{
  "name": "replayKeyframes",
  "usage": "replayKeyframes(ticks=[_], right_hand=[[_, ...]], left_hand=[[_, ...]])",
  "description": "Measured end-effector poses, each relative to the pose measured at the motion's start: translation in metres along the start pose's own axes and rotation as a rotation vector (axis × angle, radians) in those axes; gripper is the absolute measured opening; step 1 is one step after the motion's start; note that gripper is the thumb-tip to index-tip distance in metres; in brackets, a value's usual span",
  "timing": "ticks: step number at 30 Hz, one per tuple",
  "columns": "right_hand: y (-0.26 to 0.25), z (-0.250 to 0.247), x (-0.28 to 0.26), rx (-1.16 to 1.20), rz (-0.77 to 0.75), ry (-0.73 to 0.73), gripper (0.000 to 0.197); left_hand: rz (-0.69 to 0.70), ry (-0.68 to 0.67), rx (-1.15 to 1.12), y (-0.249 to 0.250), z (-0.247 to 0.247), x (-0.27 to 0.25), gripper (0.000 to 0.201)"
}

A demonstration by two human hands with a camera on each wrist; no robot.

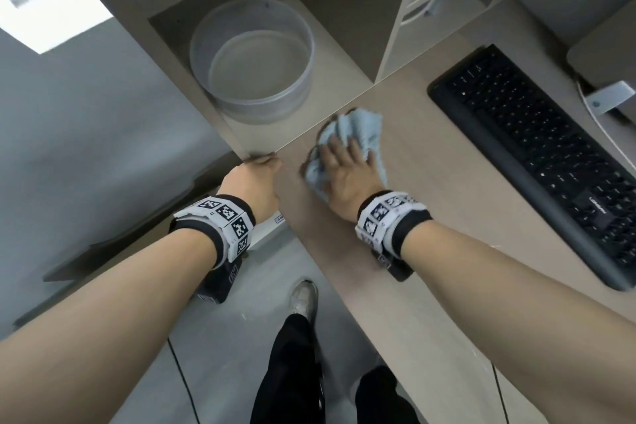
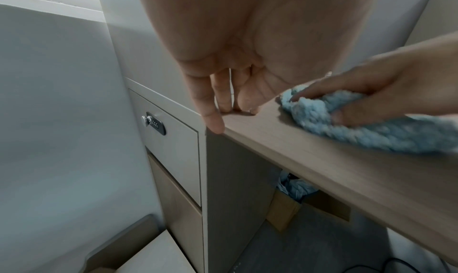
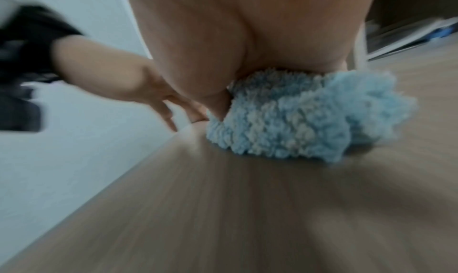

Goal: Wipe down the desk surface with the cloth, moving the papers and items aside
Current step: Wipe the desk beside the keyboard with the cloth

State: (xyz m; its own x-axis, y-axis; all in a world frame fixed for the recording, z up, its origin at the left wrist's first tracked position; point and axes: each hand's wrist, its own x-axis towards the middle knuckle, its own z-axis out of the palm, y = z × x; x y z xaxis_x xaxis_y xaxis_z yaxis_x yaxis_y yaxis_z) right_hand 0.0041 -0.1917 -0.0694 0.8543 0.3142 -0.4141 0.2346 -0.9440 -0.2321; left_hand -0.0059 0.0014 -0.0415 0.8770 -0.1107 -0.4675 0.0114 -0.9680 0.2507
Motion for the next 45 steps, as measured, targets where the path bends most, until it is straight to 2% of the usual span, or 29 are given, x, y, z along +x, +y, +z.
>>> replayKeyframes(ticks=[3,4,9,12,15,17,21,25,27,29,31,33,36,38,40,42,45], right_hand=[[0.013,0.018,-0.031,-0.005,-0.134,-0.02,0.072],[0.026,0.02,-0.039,0.017,-0.108,-0.005,0.072],[0.101,0.008,-0.069,0.135,0.255,0.168,0.062],[0.122,-0.011,-0.082,0.189,0.258,0.218,0.044],[0.141,-0.024,-0.107,0.207,0.286,0.356,0.031],[0.157,-0.023,-0.125,0.15,0.348,0.308,0.032],[0.181,-0.007,-0.162,0.058,0.48,0.077,0.046],[0.15,0.015,-0.172,0.073,0.453,0.018,0.052],[0.116,0.031,-0.176,0.09,0.33,-0.024,0.055],[0.082,0.044,-0.185,0.128,0.143,-0.066,0.054],[0.067,0.05,-0.195,0.213,0.012,-0.089,0.049],[0.078,0.04,-0.202,0.33,0.076,0.005,0.042],[0.128,0.019,-0.21,0.423,0.386,0.191,0.035],[0.16,0.014,-0.216,0.377,0.587,0.21,0.034],[0.165,0.02,-0.212,0.324,0.695,0.185,0.034],[0.137,0.034,-0.197,0.31,0.672,0.185,0.035],[0.063,0.059,-0.174,0.373,0.398,0.154,0.042]], left_hand=[[-0.025,-0.01,-0.015,0.002,0.004,0.002,0.056],[-0.033,-0.018,-0.013,0.003,0.005,0.001,0.057],[-0.047,-0.12,0.062,0.014,0.01,-0.001,0.068],[-0.066,-0.077,0.058,0.031,0.016,-0.009,0.067],[-0.021,-0.029,0.041,0.053,0.029,-0.026,0.073],[-0.005,-0.027,0.033,0.061,0.041,-0.037,0.074],[0.017,-0.07,0.065,0.068,0.07,-0.054,0.076],[0.018,-0.089,0.121,0.071,0.078,-0.06,0.078],[0.017,-0.072,0.126,0.073,0.078,-0.061,0.076],[0.016,-0.064,0.146,0.073,0.079,-0.061,0.074],[0.012,-0.088,0.172,0.07,0.078,-0.063,0.076],[0.031,-0.114,0.188,0.066,0.074,-0.063,0.079],[0.057,-0.135,0.199,0.063,0.068,-0.063,0.08],[0.068,-0.131,0.195,0.063,0.067,-0.063,0.079],[0.073,-0.13,0.188,0.061,0.066,-0.065,0.079],[0.082,-0.127,0.181,0.057,0.066,-0.065,0.081],[0.108,-0.118,0.167,0.053,0.064,-0.065,0.082]])
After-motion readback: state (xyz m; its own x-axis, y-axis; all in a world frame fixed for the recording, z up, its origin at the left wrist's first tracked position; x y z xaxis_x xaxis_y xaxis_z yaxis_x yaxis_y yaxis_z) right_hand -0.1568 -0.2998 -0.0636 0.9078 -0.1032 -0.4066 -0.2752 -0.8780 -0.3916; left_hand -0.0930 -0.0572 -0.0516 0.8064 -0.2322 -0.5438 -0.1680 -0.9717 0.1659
